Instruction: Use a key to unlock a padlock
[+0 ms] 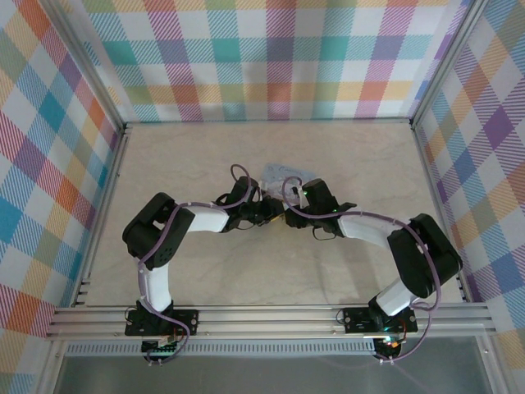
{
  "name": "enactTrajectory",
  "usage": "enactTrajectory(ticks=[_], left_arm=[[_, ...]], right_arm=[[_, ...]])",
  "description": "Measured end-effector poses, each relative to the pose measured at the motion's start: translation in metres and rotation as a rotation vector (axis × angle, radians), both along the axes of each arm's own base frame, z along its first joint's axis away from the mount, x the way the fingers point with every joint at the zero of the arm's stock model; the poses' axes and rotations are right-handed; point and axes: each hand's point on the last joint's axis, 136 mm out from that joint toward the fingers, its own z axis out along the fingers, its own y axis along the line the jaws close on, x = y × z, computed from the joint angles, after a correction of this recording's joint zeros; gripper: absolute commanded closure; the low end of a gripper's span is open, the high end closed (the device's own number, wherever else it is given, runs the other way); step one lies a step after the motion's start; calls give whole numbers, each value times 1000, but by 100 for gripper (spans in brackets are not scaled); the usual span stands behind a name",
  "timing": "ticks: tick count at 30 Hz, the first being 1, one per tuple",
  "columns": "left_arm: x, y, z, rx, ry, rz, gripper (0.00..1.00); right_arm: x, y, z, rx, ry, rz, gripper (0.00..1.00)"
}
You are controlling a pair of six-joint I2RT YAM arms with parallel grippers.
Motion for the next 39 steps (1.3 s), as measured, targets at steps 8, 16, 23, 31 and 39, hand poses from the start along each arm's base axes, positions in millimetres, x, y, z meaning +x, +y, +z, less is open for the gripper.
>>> enactTrajectory(ticks=[8,16,23,31,39], left_arm=[[-1,3,-2,28,-17,-4,63],[-16,13,1,69,1,-20,61],[-14,27,22,100,-47,1,56],[12,52,43,168,-104,74,54],[44,77,60,215,-128,166,52]], right_arm=[[13,-11,-2,-43,-26,-70,62],[36,-18,9,-55,-69,-130,61],[33,-18,16,-50,-81,-126,60],[13,-1,23,-73,-109,-90,61],[9,22,-5,-187,-76,-89,59]])
